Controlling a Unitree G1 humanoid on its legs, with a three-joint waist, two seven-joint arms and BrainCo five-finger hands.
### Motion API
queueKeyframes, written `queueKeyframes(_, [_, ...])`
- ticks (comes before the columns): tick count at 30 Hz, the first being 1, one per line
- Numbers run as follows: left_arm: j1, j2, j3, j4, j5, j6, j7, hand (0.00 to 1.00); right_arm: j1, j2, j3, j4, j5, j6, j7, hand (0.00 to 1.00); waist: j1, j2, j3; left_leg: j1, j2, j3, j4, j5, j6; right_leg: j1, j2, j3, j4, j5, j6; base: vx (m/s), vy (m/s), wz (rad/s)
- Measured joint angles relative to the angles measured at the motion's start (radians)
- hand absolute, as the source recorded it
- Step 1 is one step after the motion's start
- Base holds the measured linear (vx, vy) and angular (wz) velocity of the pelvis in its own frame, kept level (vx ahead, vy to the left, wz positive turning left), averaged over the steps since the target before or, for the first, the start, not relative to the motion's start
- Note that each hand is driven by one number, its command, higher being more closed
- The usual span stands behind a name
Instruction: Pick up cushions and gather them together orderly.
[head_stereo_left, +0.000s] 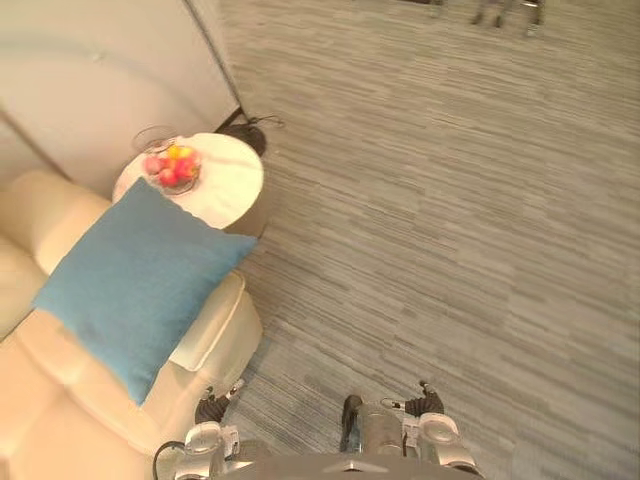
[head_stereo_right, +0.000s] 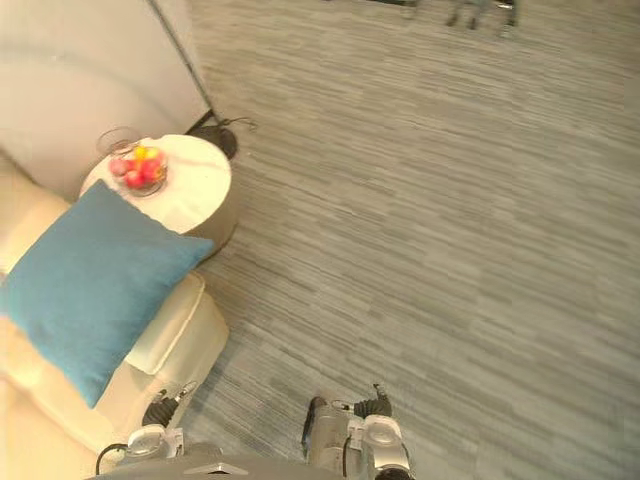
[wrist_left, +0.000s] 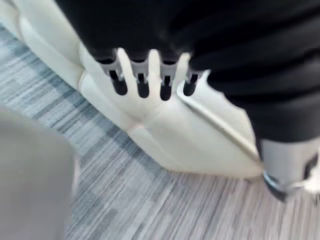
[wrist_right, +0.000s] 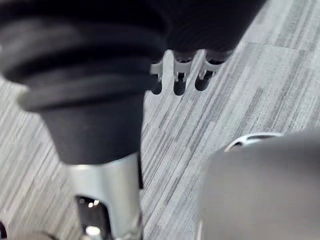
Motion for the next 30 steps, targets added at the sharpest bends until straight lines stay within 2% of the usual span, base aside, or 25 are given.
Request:
queueKeyframes(1, [0.0,0.002,-0.002,-0.005,0.001,-0.001,0.001,0.0,0.001,-0.002,-0.002,0.009,0.0,0.0,0.0,0.0,0.007,-0.008,0.003,-0.033,0.021,0.081,0.003,-0.01,0.017,0.039,-0.004,-0.041,-0.038,0.009,0.0,0.12,-0.046,0.78])
queueKeyframes(2, [0.0,0.002,-0.004,-0.007,0.001,-0.001,0.0,0.0,-0.001,-0.005,-0.003,0.017,0.0,0.0,0.0,0.0,0.006,-0.007,0.003,-0.047,0.022,0.118,-0.014,-0.016,0.026,0.057,-0.009,-0.059,-0.055,0.012,0.003,0.23,-0.043,1.03])
queueKeyframes(3, [0.0,0.001,-0.006,-0.01,0.003,-0.002,0.0,0.0,-0.018,-0.009,-0.004,0.034,0.001,0.0,-0.001,0.0,0.005,-0.004,0.0,-0.077,0.012,0.208,-0.109,-0.021,0.037,0.084,-0.027,-0.106,-0.084,0.019,0.012,0.17,0.004,0.99])
queueKeyframes(5, [0.0,0.0,-0.014,-0.006,0.003,-0.002,0.0,0.0,-0.029,-0.014,-0.003,0.035,0.001,-0.001,-0.001,0.0,0.004,0.01,-0.005,-0.105,0.002,0.291,-0.27,0.046,0.044,0.094,-0.037,-0.155,-0.089,0.023,0.02,0.17,0.068,0.97])
queueKeyframes(6, [-0.006,0.009,-0.021,0.007,0.003,-0.001,0.0,0.0,-0.032,-0.013,-0.004,0.034,0.002,-0.001,-0.001,0.0,0.004,0.014,-0.013,-0.109,-0.015,0.374,-0.342,0.07,0.062,0.1,-0.054,-0.19,-0.099,0.025,0.039,0.14,0.087,0.95])
queueKeyframes(8, [-0.011,0.023,-0.028,0.005,0.003,-0.004,-0.001,0.0,-0.029,0.003,-0.003,0.034,0.002,-0.001,0.001,0.0,0.005,-0.015,-0.006,-0.104,-0.055,0.431,-0.412,0.119,0.082,0.119,-0.086,-0.234,-0.135,0.035,0.056,0.15,0.166,1.26])
queueKeyframes(9, [-0.016,0.032,-0.034,0.0,0.003,-0.007,-0.002,0.0,-0.027,0.008,-0.003,0.035,0.002,0.0,0.002,0.0,0.009,-0.021,-0.002,-0.113,-0.066,0.462,-0.415,0.13,0.082,0.146,-0.094,-0.265,-0.164,0.041,0.064,0.12,0.188,1.13])
queueKeyframes(13, [-0.015,0.041,-0.034,0.021,0.003,-0.011,-0.002,0.0,-0.026,0.009,0.0,0.035,0.0,-0.001,0.004,0.0,0.016,-0.023,-0.003,-0.051,-0.109,0.447,-0.464,0.137,0.093,0.217,-0.109,-0.278,-0.176,0.044,0.07,0.05,0.078,0.44])
queueKeyframes(16, [-0.013,0.044,-0.033,0.044,0.003,-0.012,-0.005,0.0,-0.024,0.007,0.002,0.035,-0.001,0.0,0.004,0.0,0.001,-0.035,-0.009,0.02,-0.164,0.426,-0.563,0.153,0.12,0.213,-0.171,-0.285,-0.063,-0.008,0.096,0.0,0.04,0.24])
queueKeyframes(18, [-0.013,0.043,-0.032,0.06,0.004,-0.013,-0.011,0.0,-0.01,-0.001,0.012,0.035,-0.001,0.001,0.005,0.0,-0.02,-0.051,-0.003,0.05,-0.197,0.387,-0.615,0.148,0.142,0.187,-0.237,-0.288,0.099,-0.026,0.106,-0.05,0.059,0.5])
queueKeyframes(20, [-0.01,0.05,-0.036,0.06,0.003,-0.012,-0.012,0.0,0.01,-0.003,0.019,0.027,0.009,0.0,0.007,0.0,-0.027,-0.051,-0.004,0.069,-0.21,0.357,-0.615,0.141,0.152,0.132,-0.29,-0.233,0.276,-0.009,0.076,0.0,0.061,0.55])
queueKeyframes(21, [-0.008,0.057,-0.043,0.055,0.003,-0.012,-0.012,0.0,0.011,-0.001,0.037,0.019,0.001,-0.001,0.014,0.0,-0.031,-0.065,-0.005,0.085,-0.215,0.33,-0.606,0.136,0.161,0.079,-0.303,-0.148,0.384,0.004,0.037,0.11,0.023,0.82])
queueKeyframes(22, [-0.008,0.073,-0.042,0.049,0.003,-0.012,-0.013,0.0,0.019,0.005,0.055,0.026,-0.001,-0.001,0.026,0.0,-0.031,-0.078,-0.005,0.083,-0.212,0.286,-0.589,0.128,0.172,0.041,-0.262,-0.045,0.435,-0.063,0.035,0.12,-0.007,0.81])
queueKeyframes(23, [-0.007,0.077,-0.042,0.047,0.003,-0.012,-0.013,0.0,0.02,0.009,0.059,0.026,0.0,-0.001,0.027,0.0,-0.031,-0.085,-0.006,0.082,-0.209,0.272,-0.583,0.127,0.175,0.036,-0.238,-0.015,0.435,-0.086,0.037,0.11,-0.051,0.85])
queueKeyframes(24, [-0.007,0.08,-0.042,0.045,0.004,-0.012,-0.013,0.0,0.022,0.013,0.068,0.025,0.0,-0.002,0.027,0.0,-0.031,-0.092,-0.005,0.085,-0.203,0.235,-0.579,0.129,0.179,0.026,-0.183,0.044,0.413,-0.131,0.037,0.06,-0.066,0.91])
queueKeyframes(25, [-0.007,0.076,-0.042,0.045,0.004,-0.012,-0.013,0.0,0.022,0.016,0.068,0.025,0.0,-0.005,0.028,0.0,-0.036,-0.091,-0.005,0.086,-0.191,0.196,-0.578,0.129,0.178,0.012,-0.104,0.115,0.344,-0.161,0.042,0.07,-0.086,0.95])
queueKeyframes(26, [-0.008,0.074,-0.042,0.046,0.004,-0.012,-0.013,0.0,0.021,0.018,0.068,0.024,0.0,-0.008,0.027,0.0,-0.038,-0.091,-0.005,0.083,-0.187,0.175,-0.577,0.128,0.177,0.003,-0.068,0.15,0.291,-0.163,0.043,0.08,-0.115,0.92])
queueKeyframes(27, [-0.008,0.073,-0.041,0.046,0.004,-0.012,-0.013,0.0,0.021,0.02,0.068,0.023,0.0,-0.01,0.027,0.0,-0.041,-0.091,-0.004,0.081,-0.179,0.157,-0.573,0.122,0.166,-0.004,-0.029,0.194,0.207,-0.157,0.046,0.07,-0.136,0.78])
queueKeyframes(28, [-0.008,0.071,-0.041,0.046,0.005,-0.012,-0.013,0.0,0.023,0.023,0.068,0.02,0.0,-0.009,0.027,0.0,-0.04,-0.094,-0.007,0.069,-0.178,0.134,-0.558,0.118,0.149,-0.006,0.003,0.253,0.072,-0.113,0.044,0.06,-0.134,0.68])
queueKeyframes(29, [-0.008,0.072,-0.04,0.045,0.005,-0.012,-0.013,0.0,0.024,0.026,0.067,0.019,0.0,-0.009,0.027,0.0,-0.04,-0.097,-0.007,0.066,-0.181,0.127,-0.548,0.112,0.14,-0.003,0.005,0.271,0.026,-0.084,0.04,0.06,-0.127,0.63])
queueKeyframes(30, [-0.007,0.075,-0.037,0.045,0.006,-0.012,-0.014,0.0,0.031,0.035,0.065,0.015,0.0,-0.009,0.027,0.0,-0.042,-0.109,-0.009,0.066,-0.196,0.112,-0.53,0.098,0.123,0.007,-0.003,0.283,-0.014,0.011,0.034,0.16,-0.193,0.55])
